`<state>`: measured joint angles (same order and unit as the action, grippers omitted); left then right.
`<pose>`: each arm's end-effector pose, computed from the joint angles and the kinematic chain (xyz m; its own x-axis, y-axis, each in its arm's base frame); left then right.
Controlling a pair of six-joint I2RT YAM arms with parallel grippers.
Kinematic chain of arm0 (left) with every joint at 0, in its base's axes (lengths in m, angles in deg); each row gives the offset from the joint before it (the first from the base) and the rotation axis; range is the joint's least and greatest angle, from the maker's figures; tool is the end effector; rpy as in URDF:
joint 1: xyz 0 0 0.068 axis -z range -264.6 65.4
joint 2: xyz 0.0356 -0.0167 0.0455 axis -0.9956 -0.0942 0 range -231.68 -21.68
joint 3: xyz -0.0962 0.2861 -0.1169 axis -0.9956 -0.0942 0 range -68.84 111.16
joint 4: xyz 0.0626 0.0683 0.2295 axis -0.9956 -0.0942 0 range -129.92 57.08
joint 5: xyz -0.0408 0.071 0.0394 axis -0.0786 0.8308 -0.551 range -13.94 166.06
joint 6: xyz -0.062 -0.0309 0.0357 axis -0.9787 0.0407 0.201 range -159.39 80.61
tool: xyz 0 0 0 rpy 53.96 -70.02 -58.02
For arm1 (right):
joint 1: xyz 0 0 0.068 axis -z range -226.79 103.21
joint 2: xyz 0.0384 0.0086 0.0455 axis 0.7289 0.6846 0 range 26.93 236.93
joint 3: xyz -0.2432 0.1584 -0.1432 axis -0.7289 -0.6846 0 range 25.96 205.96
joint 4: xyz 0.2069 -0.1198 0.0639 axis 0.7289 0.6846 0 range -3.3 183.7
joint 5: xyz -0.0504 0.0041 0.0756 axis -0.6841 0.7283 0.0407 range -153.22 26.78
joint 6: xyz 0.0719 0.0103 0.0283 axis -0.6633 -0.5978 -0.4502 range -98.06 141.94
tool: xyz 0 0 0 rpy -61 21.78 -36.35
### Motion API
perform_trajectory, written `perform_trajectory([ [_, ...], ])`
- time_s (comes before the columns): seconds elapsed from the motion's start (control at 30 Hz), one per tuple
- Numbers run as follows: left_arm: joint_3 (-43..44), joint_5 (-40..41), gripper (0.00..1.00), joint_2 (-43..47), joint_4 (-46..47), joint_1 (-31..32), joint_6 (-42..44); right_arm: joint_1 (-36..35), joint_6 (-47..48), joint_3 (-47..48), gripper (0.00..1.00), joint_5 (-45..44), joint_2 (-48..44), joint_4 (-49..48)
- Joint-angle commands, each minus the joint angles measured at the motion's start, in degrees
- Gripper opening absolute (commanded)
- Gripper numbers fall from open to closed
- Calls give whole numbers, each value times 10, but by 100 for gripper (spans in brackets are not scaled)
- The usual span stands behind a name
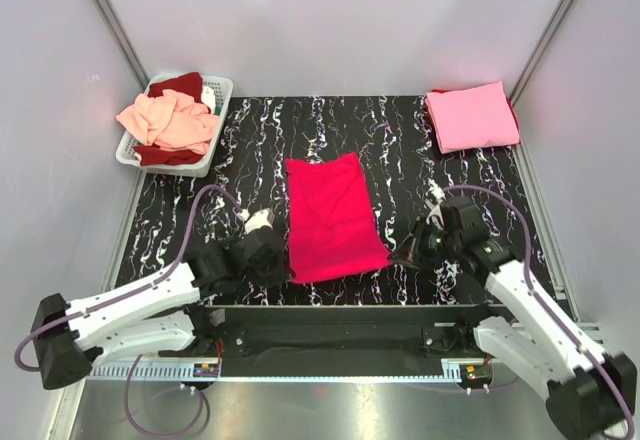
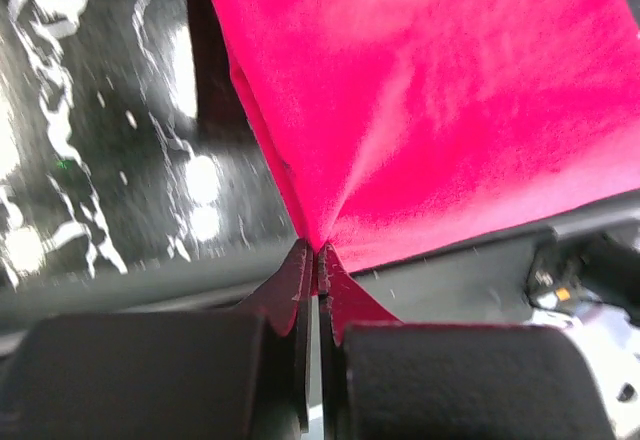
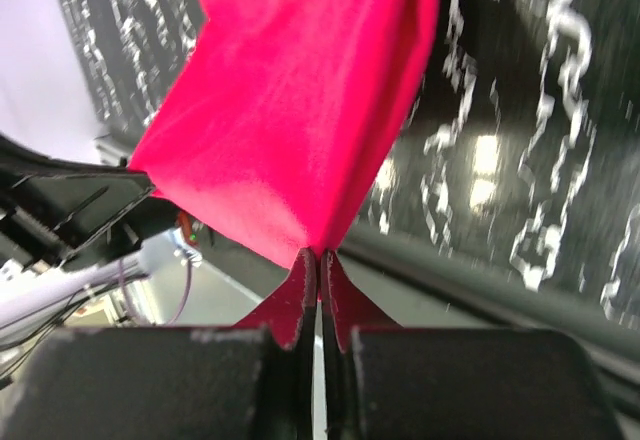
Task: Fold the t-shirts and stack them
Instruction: Fold the tshirt
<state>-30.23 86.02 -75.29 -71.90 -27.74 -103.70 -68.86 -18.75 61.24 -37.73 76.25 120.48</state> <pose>0.0927 -0.1211 0.2536 -0.8848 -0.2684 -0.3809 -0.0652 0.8807 -0.4692 0.1205 0.0797 0.2564 -0.9164 0.2636 -0.3012 -0.0124 0.7335 0.6796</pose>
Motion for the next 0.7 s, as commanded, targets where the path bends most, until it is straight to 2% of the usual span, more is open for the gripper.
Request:
perform_trajectory([
  [0.0, 19, 23, 0, 32, -43, 32, -56, -10, -36, -1, 0, 10, -64, 90],
  [0.1, 60, 34, 0, 35, -81, 45, -62, -10, -48, 20, 0, -2, -111, 132],
  [0.2, 109, 41, 0, 13, -113, 45, -44, -10, -46, 61, 0, -24, -114, 153],
  [0.4, 211, 60, 0, -58, -152, 21, 6, -10, -12, 159, 0, -94, -34, 175],
  [0.5, 245, 34, 0, -85, -147, -13, 36, -10, 4, 216, 0, -142, 19, 182],
  [0.67, 262, -24, 0, -119, -128, -79, 83, -9, 25, 261, 0, -169, 74, 176],
])
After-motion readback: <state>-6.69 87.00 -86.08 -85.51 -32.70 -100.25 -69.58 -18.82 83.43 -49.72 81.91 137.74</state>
